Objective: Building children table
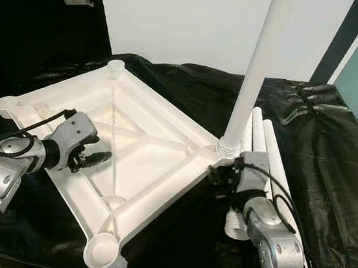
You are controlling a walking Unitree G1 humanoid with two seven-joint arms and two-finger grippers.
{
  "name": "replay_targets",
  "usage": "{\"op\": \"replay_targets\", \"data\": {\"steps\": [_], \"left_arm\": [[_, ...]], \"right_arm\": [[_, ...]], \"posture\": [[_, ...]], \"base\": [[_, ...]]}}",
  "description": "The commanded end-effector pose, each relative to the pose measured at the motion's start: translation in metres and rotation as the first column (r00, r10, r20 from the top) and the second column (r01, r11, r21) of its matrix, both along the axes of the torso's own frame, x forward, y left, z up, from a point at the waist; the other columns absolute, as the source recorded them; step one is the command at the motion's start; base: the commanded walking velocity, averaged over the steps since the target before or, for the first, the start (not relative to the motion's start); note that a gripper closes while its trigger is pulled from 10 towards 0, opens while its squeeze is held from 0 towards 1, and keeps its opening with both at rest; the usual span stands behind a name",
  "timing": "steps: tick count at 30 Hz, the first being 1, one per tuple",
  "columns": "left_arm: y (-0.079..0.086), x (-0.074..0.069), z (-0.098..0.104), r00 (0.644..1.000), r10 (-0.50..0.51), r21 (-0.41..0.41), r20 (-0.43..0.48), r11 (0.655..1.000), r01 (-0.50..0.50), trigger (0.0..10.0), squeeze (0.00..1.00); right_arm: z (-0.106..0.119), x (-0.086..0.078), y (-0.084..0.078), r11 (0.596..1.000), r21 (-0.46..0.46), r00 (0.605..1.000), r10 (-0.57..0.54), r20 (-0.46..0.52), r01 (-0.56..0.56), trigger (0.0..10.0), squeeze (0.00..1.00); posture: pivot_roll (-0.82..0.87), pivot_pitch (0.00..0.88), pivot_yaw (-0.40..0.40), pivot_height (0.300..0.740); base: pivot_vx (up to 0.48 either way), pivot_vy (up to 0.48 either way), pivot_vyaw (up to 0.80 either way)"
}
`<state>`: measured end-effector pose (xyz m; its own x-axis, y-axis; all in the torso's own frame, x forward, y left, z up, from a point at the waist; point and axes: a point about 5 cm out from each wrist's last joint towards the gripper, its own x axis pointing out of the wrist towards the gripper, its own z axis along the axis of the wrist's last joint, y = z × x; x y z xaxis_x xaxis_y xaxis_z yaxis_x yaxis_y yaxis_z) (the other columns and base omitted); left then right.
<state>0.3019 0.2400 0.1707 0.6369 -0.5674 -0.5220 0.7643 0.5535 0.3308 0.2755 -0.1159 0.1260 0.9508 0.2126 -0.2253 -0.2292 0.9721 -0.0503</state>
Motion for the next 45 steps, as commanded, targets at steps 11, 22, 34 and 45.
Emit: {"op": "replay_targets", "data": {"steps": [11, 22, 34, 45], "left_arm": [[0.035, -0.012, 0.003, 0.998, 0.047, 0.084, -0.042, 0.995, -0.043, 10.0, 0.0], [-0.006, -0.024, -0.03, 0.986, -0.103, 0.135, -0.131, 0.983, 0.121, 10.0, 0.0], [-0.048, -0.049, -0.049, 0.937, -0.274, 0.074, -0.216, 0.952, 0.296, 10.0, 0.0], [-0.088, -0.065, -0.057, 0.927, -0.309, -0.066, -0.212, 0.951, 0.302, 10.0, 0.0]], "right_arm": [[-0.005, -0.003, -0.003, 0.998, -0.054, 0.996, 0.009, -0.087, -0.014, 10.0, 0.0], [-0.009, 0.011, -0.003, 0.987, -0.128, 0.981, 0.07, -0.182, -0.095, 10.0, 0.0], [-0.007, 0.031, -0.001, 0.973, -0.149, 0.969, 0.147, -0.2, -0.179, 10.0, 0.0], [-0.012, 0.042, -0.005, 0.971, -0.16, 0.972, 0.149, -0.182, -0.179, 10.0, 0.0]], "posture": [[-0.02, 0.0, -0.007, 0.74], [-0.02, 0.002, -0.007, 0.74], [-0.01, 0.001, -0.004, 0.74], [0.0, 0.0, -0.002, 0.74]], "base": [[0.0, 0.0, 0.0], [0.0, 0.0, 0.0], [0.0, 0.0, 0.0], [0.0, 0.0, 0.0]]}}
